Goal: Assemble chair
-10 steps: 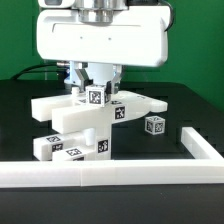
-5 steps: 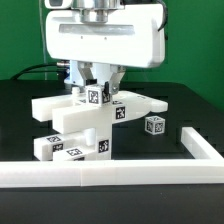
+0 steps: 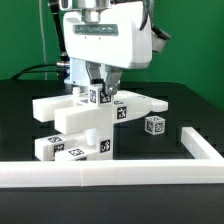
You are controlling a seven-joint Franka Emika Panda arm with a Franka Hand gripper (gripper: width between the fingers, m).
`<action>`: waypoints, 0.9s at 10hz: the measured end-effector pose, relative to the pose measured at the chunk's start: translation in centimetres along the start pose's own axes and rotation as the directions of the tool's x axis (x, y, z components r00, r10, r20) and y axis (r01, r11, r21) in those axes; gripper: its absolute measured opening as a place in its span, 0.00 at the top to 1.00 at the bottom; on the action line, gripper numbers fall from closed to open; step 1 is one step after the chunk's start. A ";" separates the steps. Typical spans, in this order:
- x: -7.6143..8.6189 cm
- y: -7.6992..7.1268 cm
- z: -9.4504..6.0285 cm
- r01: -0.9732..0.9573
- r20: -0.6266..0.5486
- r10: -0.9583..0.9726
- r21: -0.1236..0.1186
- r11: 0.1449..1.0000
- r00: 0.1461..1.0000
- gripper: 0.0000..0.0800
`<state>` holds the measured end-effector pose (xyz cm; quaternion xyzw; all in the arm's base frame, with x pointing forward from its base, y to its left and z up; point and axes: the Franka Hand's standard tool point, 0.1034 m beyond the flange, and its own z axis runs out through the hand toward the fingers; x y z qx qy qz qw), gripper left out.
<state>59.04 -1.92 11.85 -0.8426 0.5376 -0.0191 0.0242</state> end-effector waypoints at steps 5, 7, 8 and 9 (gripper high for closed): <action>-0.5 -0.3 0.0 -0.347 0.017 0.347 0.005 0.938 0.938 0.64; -0.6 -0.3 0.1 -0.370 0.022 0.370 0.006 0.929 0.929 0.55; -0.6 -0.3 0.1 -0.333 0.022 0.333 0.004 0.943 0.943 0.55; -0.6 -0.3 0.1 -0.299 0.023 0.299 0.004 0.954 0.954 0.38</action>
Offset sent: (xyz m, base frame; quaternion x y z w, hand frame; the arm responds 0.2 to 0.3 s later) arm 0.0000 0.0000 0.0000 0.0000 0.0000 0.1938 0.9810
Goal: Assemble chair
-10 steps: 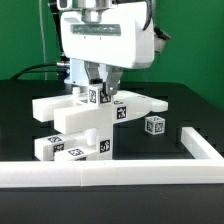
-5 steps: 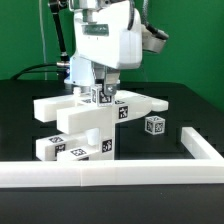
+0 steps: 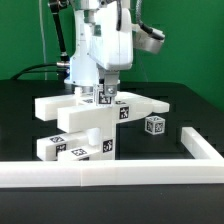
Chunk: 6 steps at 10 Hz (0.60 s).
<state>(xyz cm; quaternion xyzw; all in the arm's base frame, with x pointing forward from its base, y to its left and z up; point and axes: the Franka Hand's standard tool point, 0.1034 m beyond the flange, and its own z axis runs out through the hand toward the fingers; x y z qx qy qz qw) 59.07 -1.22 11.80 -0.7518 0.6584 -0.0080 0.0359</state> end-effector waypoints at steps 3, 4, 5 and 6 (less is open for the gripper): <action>0.0 -0.1 -0.1 0.222 -0.001 -0.222 0.002 0.975 0.975 0.20; 0.0 -0.1 0.0 0.267 -0.001 -0.267 0.002 0.964 0.964 0.19; 0.0 -0.1 0.0 0.350 -0.002 -0.350 0.001 0.937 0.937 0.19; 0.0 -0.1 0.0 0.407 -0.003 -0.407 0.001 0.913 0.913 0.19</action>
Offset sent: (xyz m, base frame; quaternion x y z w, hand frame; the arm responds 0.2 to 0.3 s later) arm 0.0000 0.0000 0.0000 0.0000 0.0000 -0.1296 0.9916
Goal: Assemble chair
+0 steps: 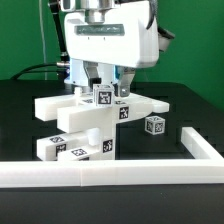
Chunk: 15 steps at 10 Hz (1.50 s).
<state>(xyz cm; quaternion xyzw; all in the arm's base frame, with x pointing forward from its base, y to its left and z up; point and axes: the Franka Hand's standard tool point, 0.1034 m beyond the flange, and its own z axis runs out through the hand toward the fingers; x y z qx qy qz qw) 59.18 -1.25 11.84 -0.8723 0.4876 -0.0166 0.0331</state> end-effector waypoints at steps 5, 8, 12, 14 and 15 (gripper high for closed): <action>0.6 0.0 0.0 0.568 -0.044 -0.567 -0.008 0.823 0.822 0.19; 0.6 0.0 0.0 0.746 -0.041 -0.746 -0.022 0.666 0.665 0.19; 0.8 0.1 0.0 0.844 -0.035 -0.845 -0.034 0.535 0.534 0.19; 0.8 0.1 0.1 0.844 -0.035 -0.845 -0.034 0.535 0.534 0.36; 0.8 0.1 0.1 0.836 -0.036 -0.837 -0.033 0.547 0.546 0.53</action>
Offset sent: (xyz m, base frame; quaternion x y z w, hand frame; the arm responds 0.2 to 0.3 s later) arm 0.0017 0.0035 -0.0017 0.0366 0.0252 -0.2945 0.9546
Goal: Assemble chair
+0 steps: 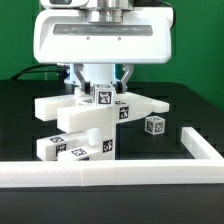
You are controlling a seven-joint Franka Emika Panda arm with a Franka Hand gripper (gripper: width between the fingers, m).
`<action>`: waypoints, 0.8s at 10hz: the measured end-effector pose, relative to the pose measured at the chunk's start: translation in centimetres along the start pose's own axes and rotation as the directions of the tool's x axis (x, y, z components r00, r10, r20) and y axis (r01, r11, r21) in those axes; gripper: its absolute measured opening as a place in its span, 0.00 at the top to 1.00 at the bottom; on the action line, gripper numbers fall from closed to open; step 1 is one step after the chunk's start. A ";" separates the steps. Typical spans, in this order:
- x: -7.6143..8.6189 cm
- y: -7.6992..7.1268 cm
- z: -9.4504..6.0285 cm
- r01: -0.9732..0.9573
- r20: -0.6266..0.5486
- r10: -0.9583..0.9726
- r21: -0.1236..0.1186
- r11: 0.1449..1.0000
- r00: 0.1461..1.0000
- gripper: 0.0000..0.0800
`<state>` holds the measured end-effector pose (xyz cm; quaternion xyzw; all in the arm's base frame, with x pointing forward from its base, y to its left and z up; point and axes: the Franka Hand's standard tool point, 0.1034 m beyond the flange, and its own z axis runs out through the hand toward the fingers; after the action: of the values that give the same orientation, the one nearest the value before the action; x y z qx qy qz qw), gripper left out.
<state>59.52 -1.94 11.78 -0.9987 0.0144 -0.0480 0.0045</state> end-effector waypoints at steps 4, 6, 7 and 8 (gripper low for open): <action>0.0 0.0 0.0 -0.125 0.000 0.125 0.001 0.992 0.992 0.64; 0.0 -0.1 0.0 -0.264 0.000 0.264 0.001 0.965 0.965 0.64; 0.0 -0.1 0.0 -0.315 0.000 0.315 0.002 0.949 0.949 0.64; 0.0 -0.1 0.0 -0.386 0.001 0.386 0.003 0.923 0.923 0.64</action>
Offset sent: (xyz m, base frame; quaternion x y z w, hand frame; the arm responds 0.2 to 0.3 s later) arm 0.0000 0.0000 0.0000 0.0000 0.0000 0.1296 0.9916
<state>59.52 -1.83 11.77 -0.9764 0.2107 -0.0461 0.0152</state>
